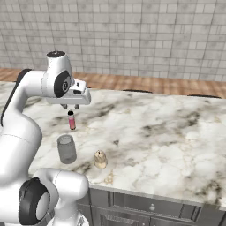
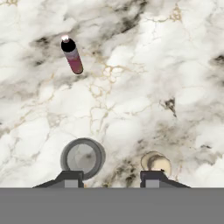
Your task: Pick the candle and jar from the dining table and place them in the open cabinet. Close the cabinet after placing the objects.
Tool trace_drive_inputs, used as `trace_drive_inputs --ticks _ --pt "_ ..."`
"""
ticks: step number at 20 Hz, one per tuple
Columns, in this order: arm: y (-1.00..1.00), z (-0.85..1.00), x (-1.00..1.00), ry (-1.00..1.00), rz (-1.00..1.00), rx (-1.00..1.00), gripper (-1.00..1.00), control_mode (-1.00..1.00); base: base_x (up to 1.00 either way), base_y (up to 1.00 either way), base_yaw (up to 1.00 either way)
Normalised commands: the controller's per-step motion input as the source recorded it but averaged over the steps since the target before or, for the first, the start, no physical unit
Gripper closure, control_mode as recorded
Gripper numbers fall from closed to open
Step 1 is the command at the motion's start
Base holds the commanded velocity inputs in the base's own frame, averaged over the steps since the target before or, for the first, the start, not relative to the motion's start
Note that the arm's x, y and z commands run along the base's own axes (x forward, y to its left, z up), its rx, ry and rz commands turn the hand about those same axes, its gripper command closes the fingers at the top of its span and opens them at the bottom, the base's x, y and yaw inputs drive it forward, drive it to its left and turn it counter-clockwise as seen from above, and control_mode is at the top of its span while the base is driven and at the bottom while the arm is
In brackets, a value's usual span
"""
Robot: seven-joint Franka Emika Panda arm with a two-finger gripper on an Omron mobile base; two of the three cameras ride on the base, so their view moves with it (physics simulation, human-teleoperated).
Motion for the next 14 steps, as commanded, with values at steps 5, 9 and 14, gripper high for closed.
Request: trace_drive_inputs --ticks 5,9,14 --pt "0.01 -0.04 0.00 0.00 0.00 0.00 -1.00 -1.00 0.00 0.00 0.00" --pt "0.11 -0.14 0.00 0.00 0.00 0.00 -1.00 -1.00 0.00 0.00 0.00" --pt "0.24 -0.02 0.00 0.01 0.04 0.00 -1.00 -1.00 0.00 0.00 0.00"
